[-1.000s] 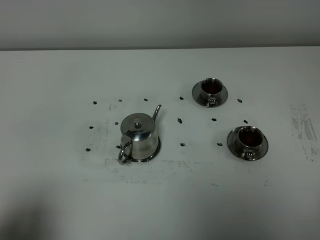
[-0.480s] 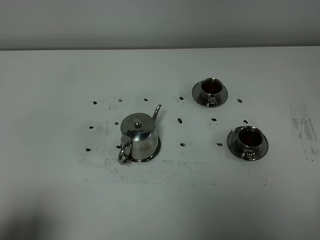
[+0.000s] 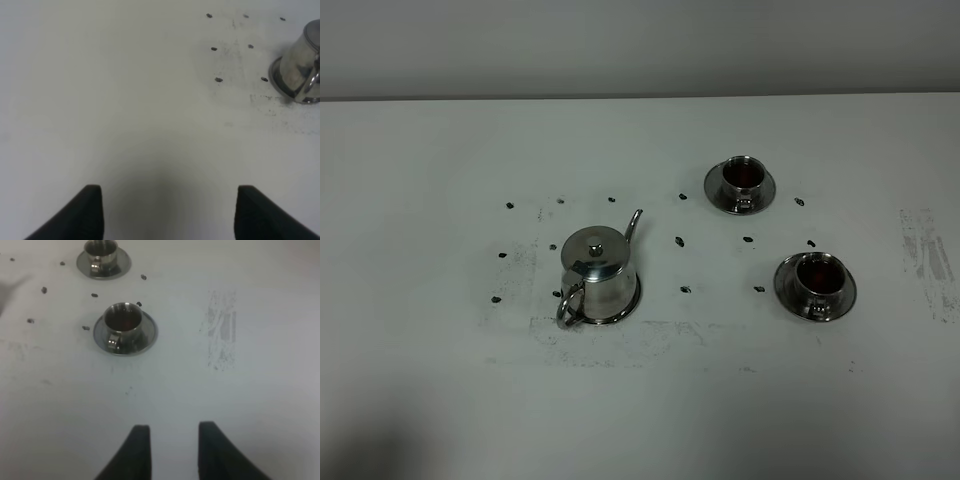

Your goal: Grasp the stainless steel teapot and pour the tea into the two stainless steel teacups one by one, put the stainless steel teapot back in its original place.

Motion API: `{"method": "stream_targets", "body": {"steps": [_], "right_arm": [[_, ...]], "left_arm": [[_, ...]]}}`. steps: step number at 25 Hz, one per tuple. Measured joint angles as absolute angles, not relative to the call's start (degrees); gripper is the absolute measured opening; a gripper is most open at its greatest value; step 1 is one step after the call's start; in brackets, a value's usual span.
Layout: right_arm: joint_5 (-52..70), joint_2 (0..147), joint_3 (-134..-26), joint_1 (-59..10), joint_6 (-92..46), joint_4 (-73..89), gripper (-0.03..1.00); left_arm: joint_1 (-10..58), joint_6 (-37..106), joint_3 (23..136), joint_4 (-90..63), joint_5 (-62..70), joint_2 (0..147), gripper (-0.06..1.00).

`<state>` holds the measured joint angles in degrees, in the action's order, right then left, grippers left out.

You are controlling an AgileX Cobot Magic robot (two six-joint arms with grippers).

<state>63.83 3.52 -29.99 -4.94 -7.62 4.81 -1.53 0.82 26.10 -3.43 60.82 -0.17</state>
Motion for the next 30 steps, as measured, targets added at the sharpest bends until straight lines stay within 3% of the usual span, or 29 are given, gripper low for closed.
{"method": "stream_targets", "body": {"steps": [30], "right_arm": [[63.8,3.5,-30.0,-4.9,-7.6,4.8,0.23]], "left_arm": [[-1.0,0.8,26.1,-3.4,60.8,-0.2,0.54]]}}
